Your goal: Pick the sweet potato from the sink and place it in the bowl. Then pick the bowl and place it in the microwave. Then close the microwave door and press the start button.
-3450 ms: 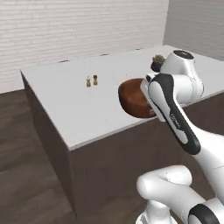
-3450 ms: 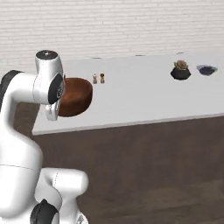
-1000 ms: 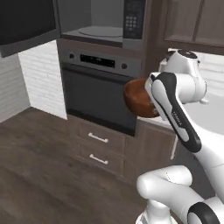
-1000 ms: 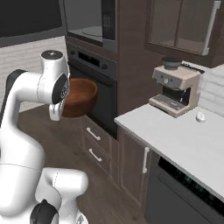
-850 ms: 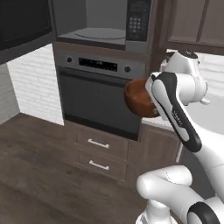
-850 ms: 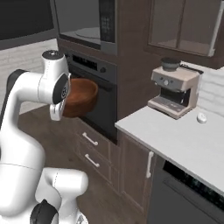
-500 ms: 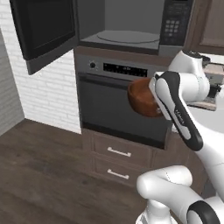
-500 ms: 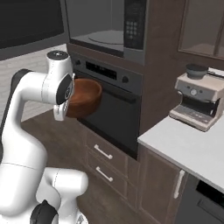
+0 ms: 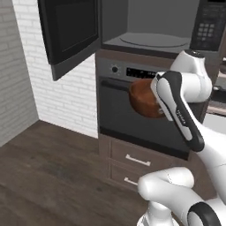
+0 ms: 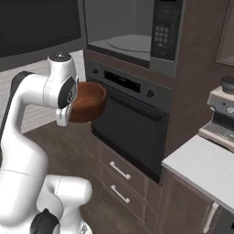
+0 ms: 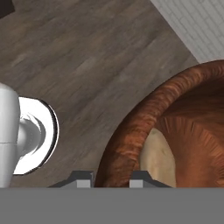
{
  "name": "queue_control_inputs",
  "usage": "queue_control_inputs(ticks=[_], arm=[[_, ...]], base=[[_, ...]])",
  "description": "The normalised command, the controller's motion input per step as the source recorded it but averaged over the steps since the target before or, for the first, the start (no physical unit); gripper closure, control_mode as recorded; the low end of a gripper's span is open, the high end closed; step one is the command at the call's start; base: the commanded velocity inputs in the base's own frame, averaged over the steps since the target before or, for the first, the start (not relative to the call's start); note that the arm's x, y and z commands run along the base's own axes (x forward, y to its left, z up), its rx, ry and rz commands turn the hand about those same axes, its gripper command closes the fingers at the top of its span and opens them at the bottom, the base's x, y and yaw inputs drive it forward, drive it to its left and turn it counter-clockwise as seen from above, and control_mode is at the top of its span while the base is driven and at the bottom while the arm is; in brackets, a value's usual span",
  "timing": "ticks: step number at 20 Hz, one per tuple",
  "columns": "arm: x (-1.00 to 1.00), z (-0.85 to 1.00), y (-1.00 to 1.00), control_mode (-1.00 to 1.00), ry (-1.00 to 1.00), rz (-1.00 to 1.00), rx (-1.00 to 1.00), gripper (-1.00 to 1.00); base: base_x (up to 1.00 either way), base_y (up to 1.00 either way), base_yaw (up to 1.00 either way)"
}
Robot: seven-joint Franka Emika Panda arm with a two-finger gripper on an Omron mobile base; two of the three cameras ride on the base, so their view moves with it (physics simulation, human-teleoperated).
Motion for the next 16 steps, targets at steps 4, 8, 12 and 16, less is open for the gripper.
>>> queue_control_inputs(ticks=[4,8,12,16], arm=[[0.0,0.0,0.0,1.0,0.0,0.0,0.0,1.0],[0.0,0.0,0.0,1.0,0.0,0.0,0.0,1.0],[0.0,0.0,0.0,1.0,0.0,0.0,0.0,1.0],[0.0,0.0,0.0,1.0,0.0,0.0,0.0,1.0]], base=[[0.89,0.24,-0.06],[0.52,0.12,0.0],[0.0,-0.3,0.0],[0.18,-0.38,-0.02]])
